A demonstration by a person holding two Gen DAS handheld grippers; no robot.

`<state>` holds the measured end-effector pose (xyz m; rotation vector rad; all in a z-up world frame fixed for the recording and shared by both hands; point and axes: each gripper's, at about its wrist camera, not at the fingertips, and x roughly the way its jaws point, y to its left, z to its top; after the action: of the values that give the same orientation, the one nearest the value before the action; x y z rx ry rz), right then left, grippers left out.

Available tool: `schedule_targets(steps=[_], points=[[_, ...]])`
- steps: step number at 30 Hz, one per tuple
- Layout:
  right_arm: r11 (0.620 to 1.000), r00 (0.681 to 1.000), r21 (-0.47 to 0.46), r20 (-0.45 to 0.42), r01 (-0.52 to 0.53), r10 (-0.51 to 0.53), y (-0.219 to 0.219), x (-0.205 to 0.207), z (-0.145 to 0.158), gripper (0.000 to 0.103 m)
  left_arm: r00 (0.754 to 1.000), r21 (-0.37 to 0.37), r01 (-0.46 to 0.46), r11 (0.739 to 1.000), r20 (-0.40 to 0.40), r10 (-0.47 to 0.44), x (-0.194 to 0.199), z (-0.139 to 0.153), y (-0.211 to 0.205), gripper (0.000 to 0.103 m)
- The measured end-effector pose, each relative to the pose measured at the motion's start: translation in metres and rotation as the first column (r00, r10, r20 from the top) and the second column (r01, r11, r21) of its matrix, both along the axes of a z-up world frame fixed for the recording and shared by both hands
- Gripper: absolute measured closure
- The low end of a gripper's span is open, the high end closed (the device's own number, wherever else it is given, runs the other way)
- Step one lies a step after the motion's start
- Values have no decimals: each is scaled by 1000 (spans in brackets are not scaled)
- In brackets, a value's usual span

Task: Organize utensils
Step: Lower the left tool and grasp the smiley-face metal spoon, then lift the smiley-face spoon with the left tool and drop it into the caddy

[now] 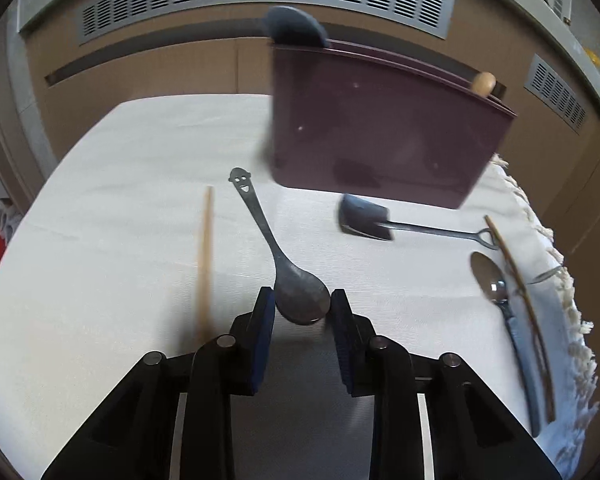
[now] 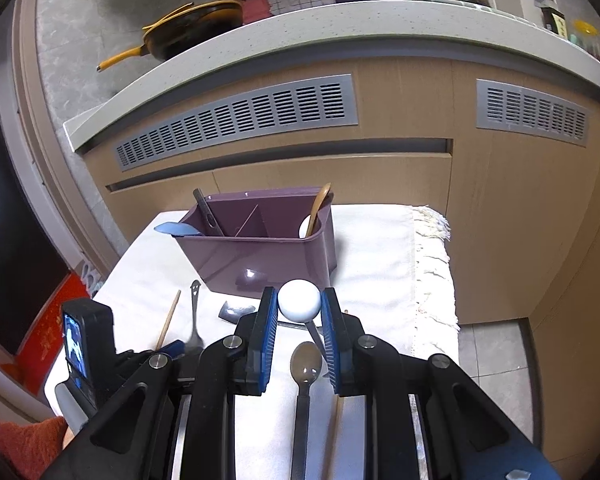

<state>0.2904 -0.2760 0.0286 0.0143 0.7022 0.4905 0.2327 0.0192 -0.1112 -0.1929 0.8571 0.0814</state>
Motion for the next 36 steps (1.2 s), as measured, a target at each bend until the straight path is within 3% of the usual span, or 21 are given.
schedule_targets(steps=[4,8,13,17,23,36], points=[[1000,1000,-16,28,10,-9,0,-4,3,83,999,0,22,1000,41,-22,-6,9,8,74],[1000,999,-18,37,0,0,2,-6,7,83,987,114,52,992,145,-69,-21,35,5,74],[1000,998,-19,56,-9,10,8,-10,13,83,969,158,85,984,216,-119,-34,65,13,74],[999,997,-27,72,-20,22,13,-13,19,83,958,156,123,980,241,-158,-35,91,21,75],[999,997,-3,63,-38,38,13,-15,26,83,958,99,172,980,214,-190,-31,111,37,75],[999,997,-4,61,-49,49,21,-18,36,83,951,78,187,979,237,-200,-45,121,42,77]])
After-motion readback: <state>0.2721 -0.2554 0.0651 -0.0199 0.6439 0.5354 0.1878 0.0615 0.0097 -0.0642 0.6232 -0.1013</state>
